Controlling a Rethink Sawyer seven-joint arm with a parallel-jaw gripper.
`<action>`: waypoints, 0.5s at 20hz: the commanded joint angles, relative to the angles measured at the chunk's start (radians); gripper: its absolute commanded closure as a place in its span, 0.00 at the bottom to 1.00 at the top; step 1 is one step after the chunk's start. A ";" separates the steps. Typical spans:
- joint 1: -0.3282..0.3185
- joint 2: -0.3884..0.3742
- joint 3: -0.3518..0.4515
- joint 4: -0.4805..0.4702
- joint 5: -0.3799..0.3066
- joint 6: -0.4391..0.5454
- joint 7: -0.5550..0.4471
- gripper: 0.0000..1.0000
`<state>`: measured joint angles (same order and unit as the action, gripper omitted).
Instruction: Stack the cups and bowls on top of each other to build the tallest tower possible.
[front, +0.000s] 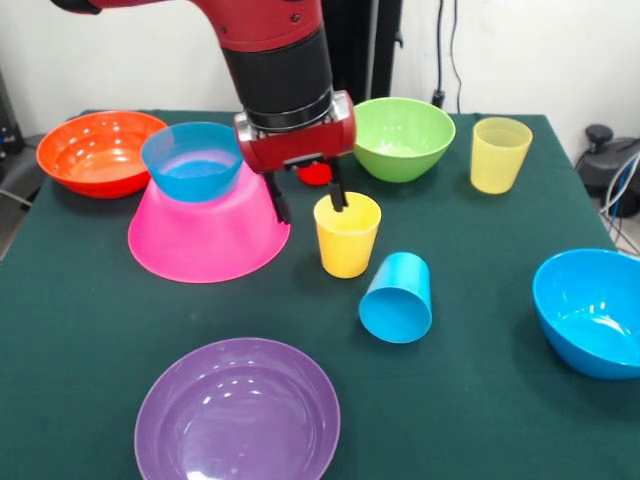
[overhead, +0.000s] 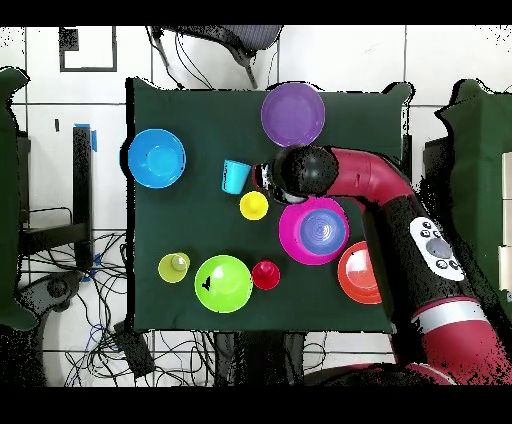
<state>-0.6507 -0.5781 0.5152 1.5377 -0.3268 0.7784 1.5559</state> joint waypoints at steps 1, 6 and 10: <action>0.090 0.016 0.016 -0.087 0.023 0.084 0.045 0.00; 0.161 0.051 -0.007 -0.159 0.037 0.069 0.104 0.00; 0.208 0.073 -0.030 -0.201 0.046 0.056 0.133 0.00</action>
<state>-0.5076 -0.5624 0.5132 1.4292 -0.2893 0.7834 1.5577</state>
